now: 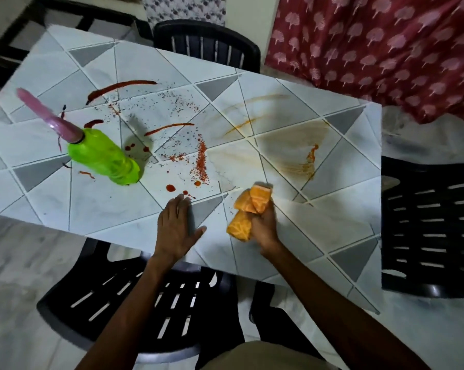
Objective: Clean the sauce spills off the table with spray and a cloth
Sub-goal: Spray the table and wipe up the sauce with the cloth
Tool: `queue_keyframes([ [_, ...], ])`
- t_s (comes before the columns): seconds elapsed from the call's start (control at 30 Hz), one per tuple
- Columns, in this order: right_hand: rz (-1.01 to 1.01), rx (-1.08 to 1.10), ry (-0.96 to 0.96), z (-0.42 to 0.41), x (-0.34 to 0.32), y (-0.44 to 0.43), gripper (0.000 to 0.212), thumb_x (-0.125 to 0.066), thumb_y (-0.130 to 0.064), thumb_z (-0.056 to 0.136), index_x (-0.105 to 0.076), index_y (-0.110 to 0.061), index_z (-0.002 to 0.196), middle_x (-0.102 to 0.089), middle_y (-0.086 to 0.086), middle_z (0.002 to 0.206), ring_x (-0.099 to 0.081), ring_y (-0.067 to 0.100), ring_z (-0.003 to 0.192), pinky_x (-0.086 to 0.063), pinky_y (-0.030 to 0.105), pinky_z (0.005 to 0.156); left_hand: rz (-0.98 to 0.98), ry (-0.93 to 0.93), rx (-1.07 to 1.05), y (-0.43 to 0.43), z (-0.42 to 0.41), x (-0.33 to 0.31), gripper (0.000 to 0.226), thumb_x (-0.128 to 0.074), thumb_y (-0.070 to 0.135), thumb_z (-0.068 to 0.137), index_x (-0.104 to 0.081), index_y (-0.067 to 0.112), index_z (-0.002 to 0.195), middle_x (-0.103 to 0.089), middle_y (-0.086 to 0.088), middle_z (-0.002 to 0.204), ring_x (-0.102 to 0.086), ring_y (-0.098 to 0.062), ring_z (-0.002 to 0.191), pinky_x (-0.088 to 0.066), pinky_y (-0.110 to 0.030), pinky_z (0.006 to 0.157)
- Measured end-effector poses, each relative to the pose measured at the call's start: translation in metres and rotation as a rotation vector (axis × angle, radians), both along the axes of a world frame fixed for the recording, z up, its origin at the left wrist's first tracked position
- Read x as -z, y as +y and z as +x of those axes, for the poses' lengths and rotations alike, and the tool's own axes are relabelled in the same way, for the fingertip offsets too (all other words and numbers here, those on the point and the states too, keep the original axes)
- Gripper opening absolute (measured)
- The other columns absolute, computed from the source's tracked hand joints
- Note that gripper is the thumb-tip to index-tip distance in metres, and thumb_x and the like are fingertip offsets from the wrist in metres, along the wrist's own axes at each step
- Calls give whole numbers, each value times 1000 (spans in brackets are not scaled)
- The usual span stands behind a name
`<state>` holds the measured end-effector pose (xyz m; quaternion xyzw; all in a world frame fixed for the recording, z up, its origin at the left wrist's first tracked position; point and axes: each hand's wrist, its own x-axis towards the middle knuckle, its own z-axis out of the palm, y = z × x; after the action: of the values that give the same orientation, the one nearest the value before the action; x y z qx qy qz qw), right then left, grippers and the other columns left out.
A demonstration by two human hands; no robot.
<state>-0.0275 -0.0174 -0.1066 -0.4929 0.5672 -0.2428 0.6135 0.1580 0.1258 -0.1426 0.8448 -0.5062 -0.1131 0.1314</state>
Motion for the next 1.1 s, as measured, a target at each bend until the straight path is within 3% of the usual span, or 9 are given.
queue_keyframes([
  [0.13,53,-111,24,81,5,0,40,-63,-7,86,-59,-12,125,-72,13,106,-72,31,93,-62,51,83,50,-12,-131,19,27,3,94,-53,73,75,-45,5,140,-41,-18,149,-40,-37,136,-38,-50,106],
  [0.23,93,-201,-7,133,5,-8,39,-63,-7,90,-59,-15,128,-72,8,110,-71,28,100,-61,44,86,92,-21,-200,32,44,3,97,-49,76,75,-42,7,143,-37,-16,153,-36,-38,139,-36,-53,107],
  [0.43,103,-338,-114,180,-19,-16,22,-56,13,89,-64,-1,104,-68,12,93,-66,25,78,-58,32,63,160,-19,-242,42,59,5,102,-51,79,74,-38,10,147,-34,-10,157,-32,-34,143,-31,-53,110],
  [0.57,32,-237,-7,154,-40,-20,35,-65,-1,92,-62,-12,125,-70,10,119,-68,27,106,-57,44,93,158,-8,-254,44,60,8,102,-49,80,76,-35,11,149,-30,-9,159,-28,-33,145,-26,-53,113],
  [0.63,-4,-221,28,120,-47,-20,38,-65,-4,92,-58,-17,127,-68,3,117,-66,26,110,-56,42,93,160,-6,-252,44,59,9,102,-47,81,77,-33,11,150,-28,-9,159,-26,-33,146,-25,-53,114],
  [0.7,-71,-204,93,81,-58,-18,37,-68,-15,87,-54,-26,119,-64,-5,107,-64,26,106,-53,41,91,158,0,-255,43,59,10,103,-46,81,77,-32,12,151,-27,-8,160,-25,-33,146,-24,-53,114],
  [0.93,-15,-217,288,42,-24,-12,35,-63,-35,81,-58,-27,115,-67,6,107,-67,31,97,-58,54,87,130,22,-281,44,54,8,102,-47,80,76,-33,12,150,-29,-7,159,-24,-32,147,-22,-52,116],
  [1.03,-5,-240,213,94,2,-15,13,-52,-7,89,-64,-13,90,-71,7,81,-69,31,68,-61,49,65,138,12,-287,43,55,8,102,-46,80,75,-33,13,150,-28,-6,159,-23,-31,147,-21,-52,116],
  [1.1,-20,-145,201,140,5,-15,24,-50,0,84,-65,-12,98,-75,2,89,-73,25,76,-64,49,75,132,21,-298,42,55,7,102,-47,80,73,-35,13,149,-30,-5,159,-24,-31,147,-23,-52,116],
])
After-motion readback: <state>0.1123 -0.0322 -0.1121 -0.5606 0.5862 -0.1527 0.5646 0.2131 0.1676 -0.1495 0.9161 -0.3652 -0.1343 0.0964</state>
